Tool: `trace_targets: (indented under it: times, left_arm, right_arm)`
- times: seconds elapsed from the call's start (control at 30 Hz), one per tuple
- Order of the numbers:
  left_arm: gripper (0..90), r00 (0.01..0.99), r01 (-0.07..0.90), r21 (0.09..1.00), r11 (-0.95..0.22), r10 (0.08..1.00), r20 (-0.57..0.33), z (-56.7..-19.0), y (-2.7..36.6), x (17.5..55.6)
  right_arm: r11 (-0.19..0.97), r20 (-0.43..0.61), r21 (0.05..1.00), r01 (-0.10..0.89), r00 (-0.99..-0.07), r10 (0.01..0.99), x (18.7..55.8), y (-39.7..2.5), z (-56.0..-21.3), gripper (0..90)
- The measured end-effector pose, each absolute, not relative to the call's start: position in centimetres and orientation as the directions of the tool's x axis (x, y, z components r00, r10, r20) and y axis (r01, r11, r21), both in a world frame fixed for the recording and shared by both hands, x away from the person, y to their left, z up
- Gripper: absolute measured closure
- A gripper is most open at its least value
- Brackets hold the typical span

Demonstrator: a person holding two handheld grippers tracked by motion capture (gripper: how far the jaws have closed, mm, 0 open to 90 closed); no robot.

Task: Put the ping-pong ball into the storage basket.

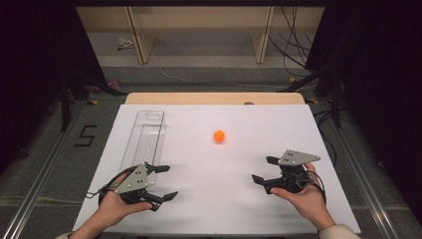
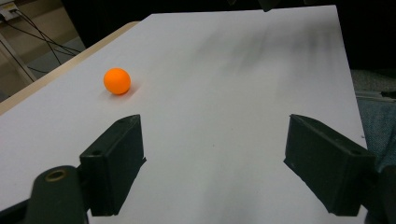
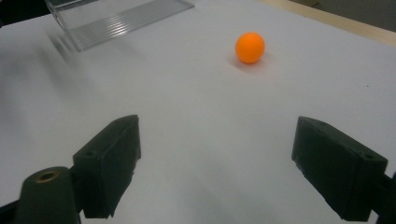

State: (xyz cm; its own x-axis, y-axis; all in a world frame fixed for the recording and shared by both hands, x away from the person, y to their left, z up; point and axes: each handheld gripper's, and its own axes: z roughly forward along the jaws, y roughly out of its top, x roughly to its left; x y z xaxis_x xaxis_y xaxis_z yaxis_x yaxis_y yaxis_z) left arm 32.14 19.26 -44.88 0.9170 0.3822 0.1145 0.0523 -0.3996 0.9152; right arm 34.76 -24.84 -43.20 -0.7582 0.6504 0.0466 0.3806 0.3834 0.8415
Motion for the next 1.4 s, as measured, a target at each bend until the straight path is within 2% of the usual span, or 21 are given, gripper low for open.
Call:
trace_targets:
  times: [0.33, 1.4]
  left_arm:
    - [19.2, 0.917, 0.051, 0.915, -0.401, 0.381, 0.116, -44.9, 19.3, 32.1]
    - [19.2, 0.921, 0.048, 0.913, -0.405, 0.371, 0.116, -44.9, 19.2, 32.0]
  right_arm:
    - [0.39, 0.043, 0.841, 0.375, -0.765, 0.643, 34.9, -24.4, -43.2, 16.5]
    - [0.374, 0.021, 0.86, 0.346, -0.757, 0.653, 39.6, -20.9, -42.6, 16.5]
